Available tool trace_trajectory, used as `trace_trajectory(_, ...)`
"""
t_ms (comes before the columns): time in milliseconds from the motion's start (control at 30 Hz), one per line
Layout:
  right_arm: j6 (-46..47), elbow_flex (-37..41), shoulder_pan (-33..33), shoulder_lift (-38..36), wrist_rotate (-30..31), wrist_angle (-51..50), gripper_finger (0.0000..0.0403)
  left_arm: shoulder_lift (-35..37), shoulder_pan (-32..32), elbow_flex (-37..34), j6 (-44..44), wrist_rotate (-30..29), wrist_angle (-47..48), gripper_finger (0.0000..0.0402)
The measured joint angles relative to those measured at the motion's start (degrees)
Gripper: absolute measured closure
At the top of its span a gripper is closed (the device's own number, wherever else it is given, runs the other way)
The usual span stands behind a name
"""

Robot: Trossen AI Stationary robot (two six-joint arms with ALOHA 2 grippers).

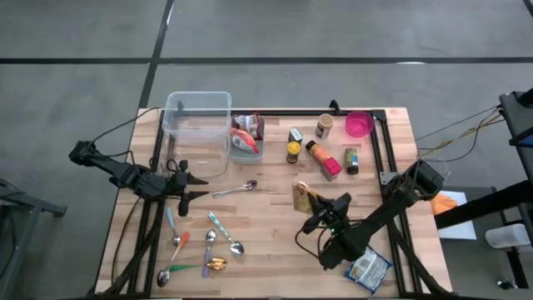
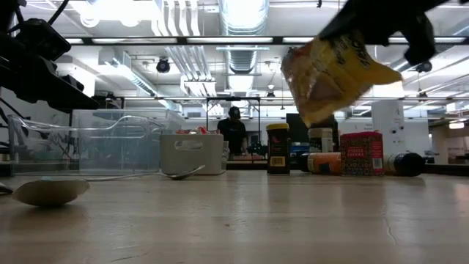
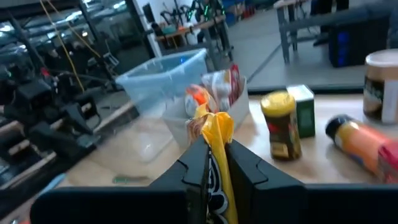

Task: Pick & Place Food Item
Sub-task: Put the yellow noodle pack into the gray bin

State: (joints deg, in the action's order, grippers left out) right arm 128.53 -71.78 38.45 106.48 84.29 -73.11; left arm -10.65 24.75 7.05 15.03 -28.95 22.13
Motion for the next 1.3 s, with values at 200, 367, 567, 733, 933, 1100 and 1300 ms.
trace_trajectory(200, -6.8, -4.7, -3.0, 0.0, 3.2, 0.2, 0.0375, 0.0, 0.0, 0.0, 0.0, 0.0, 0.0, 0.0238)
trace_trajectory(367, -14.0, -8.8, -5.4, 0.1, 3.2, 0.5, 0.0375, 0.0, 0.0, 0.0, 0.0, 0.0, 0.0, 0.0238)
trace_trajectory(567, -21.6, -11.8, -7.3, 0.1, 2.6, 3.3, 0.0379, 0.0, 0.0, 0.0, 0.0, 0.0, 0.0, 0.0238)
trace_trajectory(733, -32.7, -12.9, -9.0, 0.1, 1.5, 11.7, 0.0394, 0.0, 0.0, 0.0, 0.0, 0.0, 0.0, 0.0238)
trace_trajectory(933, -50.4, -12.7, -12.7, 0.2, -5.2, 26.0, 0.0394, 0.0, 0.0, 0.0, 0.0, 0.0, 0.0, 0.0238)
trace_trajectory(1100, -68.3, -12.5, -16.3, 0.2, -9.7, 41.1, 0.0394, 0.0, 0.0, 0.0, 0.0, 0.0, 0.0, 0.0238)
trace_trajectory(1300, -92.1, -12.5, -21.0, 0.2, -19.4, 60.5, 0.0395, 0.0, 0.0, 0.0, 0.0, 0.0, 0.0, 0.0238)
